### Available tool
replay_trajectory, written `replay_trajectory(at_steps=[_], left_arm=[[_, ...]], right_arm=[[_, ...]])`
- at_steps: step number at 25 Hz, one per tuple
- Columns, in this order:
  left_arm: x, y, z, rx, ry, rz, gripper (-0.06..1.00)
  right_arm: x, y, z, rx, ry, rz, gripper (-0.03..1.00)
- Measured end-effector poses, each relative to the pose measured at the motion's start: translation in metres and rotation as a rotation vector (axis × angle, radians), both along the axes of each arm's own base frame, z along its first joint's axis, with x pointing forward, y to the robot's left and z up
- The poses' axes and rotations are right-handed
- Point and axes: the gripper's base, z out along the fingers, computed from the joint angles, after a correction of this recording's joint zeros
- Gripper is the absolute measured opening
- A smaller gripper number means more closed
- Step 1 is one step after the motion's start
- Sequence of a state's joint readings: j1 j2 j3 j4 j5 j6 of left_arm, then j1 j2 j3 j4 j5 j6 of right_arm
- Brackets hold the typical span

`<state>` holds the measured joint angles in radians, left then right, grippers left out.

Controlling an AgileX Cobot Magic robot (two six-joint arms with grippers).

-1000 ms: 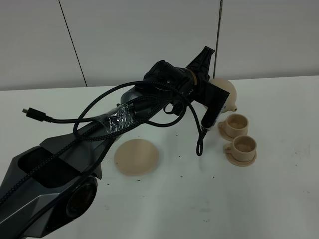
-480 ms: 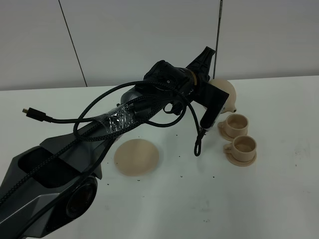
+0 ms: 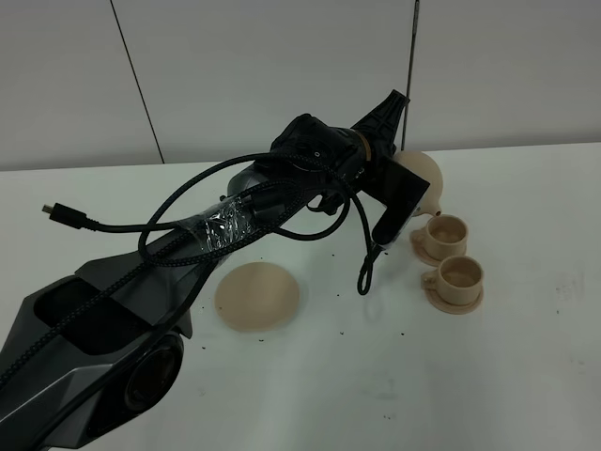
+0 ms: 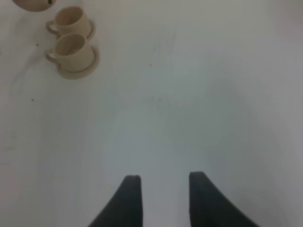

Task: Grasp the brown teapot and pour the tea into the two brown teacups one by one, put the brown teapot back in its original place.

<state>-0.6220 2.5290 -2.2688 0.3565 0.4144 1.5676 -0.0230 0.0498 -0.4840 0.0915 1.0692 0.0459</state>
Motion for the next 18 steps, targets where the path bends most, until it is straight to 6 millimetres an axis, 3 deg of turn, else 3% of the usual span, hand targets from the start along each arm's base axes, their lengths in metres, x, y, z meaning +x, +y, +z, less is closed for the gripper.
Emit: replay_trajectory(at_steps=[18], left_arm=[[0.0002, -0.0013, 0.001, 0.03, -0.028, -0.039, 0.17]], right_arm=[[0.0, 0.0, 0.0, 0.0, 0.0, 0.0, 0.24]])
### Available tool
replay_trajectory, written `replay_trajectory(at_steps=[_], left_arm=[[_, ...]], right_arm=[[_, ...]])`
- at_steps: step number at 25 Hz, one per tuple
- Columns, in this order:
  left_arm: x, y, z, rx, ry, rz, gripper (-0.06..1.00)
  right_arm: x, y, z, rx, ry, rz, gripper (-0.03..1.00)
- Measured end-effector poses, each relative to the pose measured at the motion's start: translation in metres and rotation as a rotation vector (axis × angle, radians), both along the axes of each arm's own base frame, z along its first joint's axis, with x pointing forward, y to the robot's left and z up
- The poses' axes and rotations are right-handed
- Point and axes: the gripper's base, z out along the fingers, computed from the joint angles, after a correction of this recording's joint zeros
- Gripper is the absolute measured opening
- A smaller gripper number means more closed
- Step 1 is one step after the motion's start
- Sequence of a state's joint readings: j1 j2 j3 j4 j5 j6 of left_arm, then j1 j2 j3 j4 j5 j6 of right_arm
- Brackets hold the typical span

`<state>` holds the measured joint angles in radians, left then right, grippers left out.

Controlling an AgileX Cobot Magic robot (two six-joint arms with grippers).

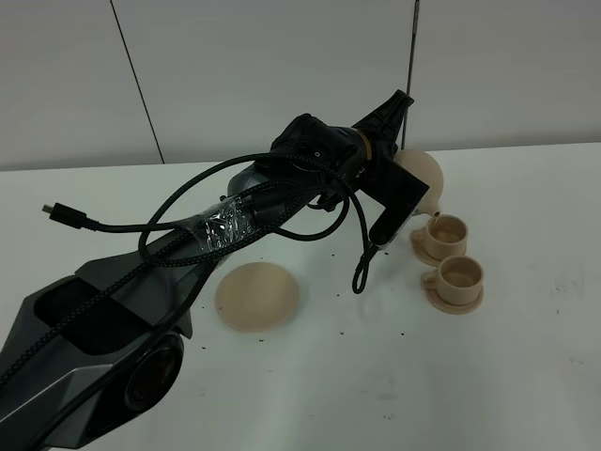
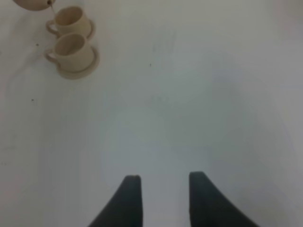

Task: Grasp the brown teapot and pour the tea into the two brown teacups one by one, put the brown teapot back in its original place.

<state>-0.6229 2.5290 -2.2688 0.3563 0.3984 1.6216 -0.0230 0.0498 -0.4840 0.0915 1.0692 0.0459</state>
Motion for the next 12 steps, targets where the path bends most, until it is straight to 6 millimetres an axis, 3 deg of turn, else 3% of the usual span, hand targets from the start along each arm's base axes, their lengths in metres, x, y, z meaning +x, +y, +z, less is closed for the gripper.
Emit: replay_trajectory(at_steps=[12], left_arm=[[-0.0019, -0.005, 0.0008, 0.016, -0.027, -0.037, 0.17]], right_arm=[[0.0, 0.0, 0.0, 0.0, 0.0, 0.0, 0.24]])
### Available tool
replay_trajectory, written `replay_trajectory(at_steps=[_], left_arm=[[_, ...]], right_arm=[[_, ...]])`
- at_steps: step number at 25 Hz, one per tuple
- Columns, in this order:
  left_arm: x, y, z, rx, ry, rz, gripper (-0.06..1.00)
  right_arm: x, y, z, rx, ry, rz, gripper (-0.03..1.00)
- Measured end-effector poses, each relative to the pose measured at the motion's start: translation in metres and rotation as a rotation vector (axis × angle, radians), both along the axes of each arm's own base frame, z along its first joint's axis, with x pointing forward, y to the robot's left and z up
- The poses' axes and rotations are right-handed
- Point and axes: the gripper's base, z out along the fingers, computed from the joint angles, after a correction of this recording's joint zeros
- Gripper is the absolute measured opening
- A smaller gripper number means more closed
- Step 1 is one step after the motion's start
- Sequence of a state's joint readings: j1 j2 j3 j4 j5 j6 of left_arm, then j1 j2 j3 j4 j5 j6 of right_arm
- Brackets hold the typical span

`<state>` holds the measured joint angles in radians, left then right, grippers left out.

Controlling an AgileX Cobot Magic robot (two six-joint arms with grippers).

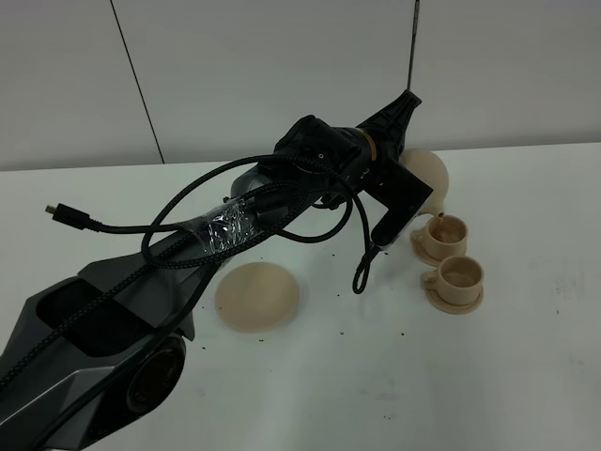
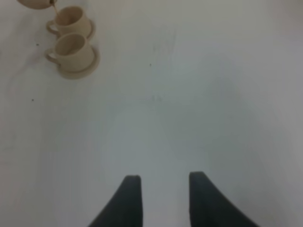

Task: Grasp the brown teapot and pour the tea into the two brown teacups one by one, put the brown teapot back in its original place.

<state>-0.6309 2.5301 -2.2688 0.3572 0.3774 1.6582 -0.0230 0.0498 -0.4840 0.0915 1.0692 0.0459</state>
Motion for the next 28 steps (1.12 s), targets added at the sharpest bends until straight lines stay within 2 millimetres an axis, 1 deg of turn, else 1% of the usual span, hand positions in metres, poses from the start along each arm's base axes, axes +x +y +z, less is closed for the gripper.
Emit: replay_trajectory(at_steps=[13, 28], left_arm=[[0.0003, -0.0005, 0.0, 0.055, -0.033, -0.05, 0.17], [0.0009, -0.0016, 0.0015, 0.053, -0.054, -0.065, 0.17]], right_arm=[[0.0, 0.0, 0.0, 0.0, 0.0, 0.0, 0.24], [0.0, 0.0, 0.0, 0.0, 0.0, 0.0, 0.24]])
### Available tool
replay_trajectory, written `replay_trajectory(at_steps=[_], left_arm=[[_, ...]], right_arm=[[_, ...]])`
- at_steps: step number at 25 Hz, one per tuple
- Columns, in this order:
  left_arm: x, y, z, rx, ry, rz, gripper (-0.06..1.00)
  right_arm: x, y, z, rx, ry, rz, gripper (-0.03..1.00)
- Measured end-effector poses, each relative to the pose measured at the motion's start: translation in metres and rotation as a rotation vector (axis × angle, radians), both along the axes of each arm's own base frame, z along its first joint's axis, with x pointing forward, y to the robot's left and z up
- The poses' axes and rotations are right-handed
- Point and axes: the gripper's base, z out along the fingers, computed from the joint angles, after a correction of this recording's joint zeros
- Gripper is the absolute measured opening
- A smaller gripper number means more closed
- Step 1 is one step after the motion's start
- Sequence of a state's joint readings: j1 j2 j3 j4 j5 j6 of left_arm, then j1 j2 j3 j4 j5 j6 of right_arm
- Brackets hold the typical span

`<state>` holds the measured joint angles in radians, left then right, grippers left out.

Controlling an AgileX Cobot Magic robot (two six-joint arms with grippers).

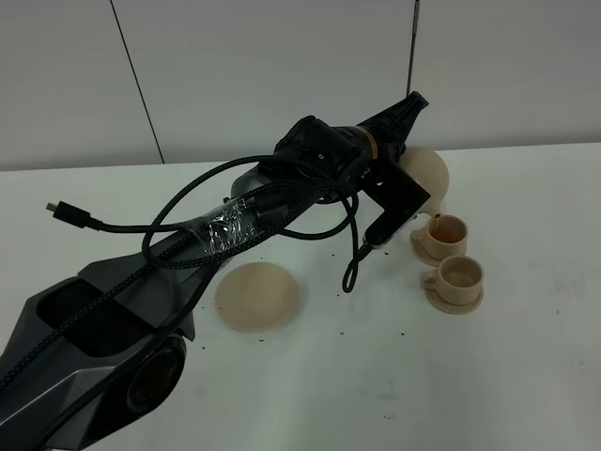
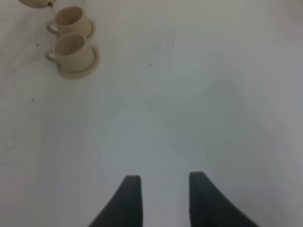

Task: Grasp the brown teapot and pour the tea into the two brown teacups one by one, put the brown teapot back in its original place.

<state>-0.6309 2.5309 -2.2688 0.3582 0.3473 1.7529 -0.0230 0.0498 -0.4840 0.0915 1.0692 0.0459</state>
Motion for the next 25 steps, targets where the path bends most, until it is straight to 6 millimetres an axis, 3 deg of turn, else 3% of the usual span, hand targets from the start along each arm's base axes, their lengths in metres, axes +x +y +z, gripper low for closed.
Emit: replay_trajectory(at_steps=[25], left_arm=[[0.001, -0.0028, -0.0038, 0.002, -0.026, -0.025, 0.17]], right_arm=[[0.0, 0.0, 0.0, 0.0, 0.0, 0.0, 0.24]])
